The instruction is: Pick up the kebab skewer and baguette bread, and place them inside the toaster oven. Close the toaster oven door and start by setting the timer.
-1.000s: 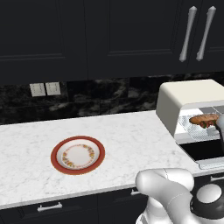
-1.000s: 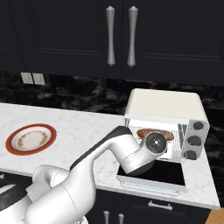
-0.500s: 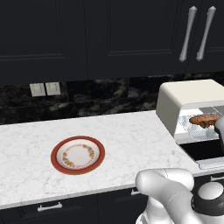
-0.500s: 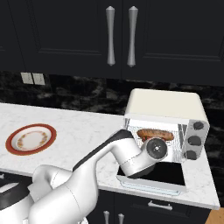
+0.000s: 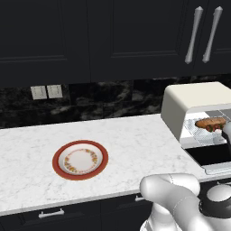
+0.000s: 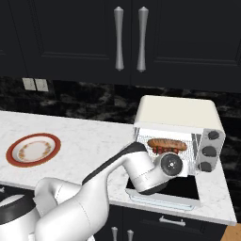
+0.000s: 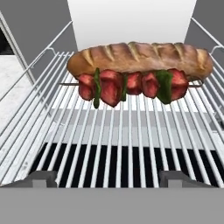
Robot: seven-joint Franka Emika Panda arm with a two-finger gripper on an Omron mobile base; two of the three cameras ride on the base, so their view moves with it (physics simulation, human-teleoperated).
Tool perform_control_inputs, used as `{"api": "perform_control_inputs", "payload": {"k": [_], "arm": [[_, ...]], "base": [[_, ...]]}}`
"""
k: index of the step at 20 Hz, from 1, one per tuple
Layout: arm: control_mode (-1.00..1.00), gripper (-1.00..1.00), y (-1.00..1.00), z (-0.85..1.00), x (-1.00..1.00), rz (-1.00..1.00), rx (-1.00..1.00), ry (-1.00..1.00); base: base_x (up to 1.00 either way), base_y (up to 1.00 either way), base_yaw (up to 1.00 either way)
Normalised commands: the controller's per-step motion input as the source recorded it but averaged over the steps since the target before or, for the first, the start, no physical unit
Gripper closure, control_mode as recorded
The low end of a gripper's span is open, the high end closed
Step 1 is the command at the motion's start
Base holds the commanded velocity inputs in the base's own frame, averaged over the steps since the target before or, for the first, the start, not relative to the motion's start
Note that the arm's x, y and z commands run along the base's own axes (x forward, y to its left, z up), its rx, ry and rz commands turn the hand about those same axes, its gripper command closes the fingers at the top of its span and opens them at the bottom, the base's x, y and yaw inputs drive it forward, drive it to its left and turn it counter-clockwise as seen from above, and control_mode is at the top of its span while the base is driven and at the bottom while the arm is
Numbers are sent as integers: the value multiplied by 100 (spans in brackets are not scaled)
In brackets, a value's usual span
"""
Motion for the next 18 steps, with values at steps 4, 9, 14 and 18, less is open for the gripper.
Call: {"api": "perform_control_inputs", "payload": {"k": [4,9,14,18], "arm": [[-100,-100,0,-2,-2,-2,0,-10],[-100,-100,0,0,-6,-12,0,-14],[-100,-100,0,-1,0,-3,0,-6],[-100,-100,0,-15,0,0,0,-3]], "base": [[0,0,0],[0,0,0],[0,0,0],[0,0,0]]}}
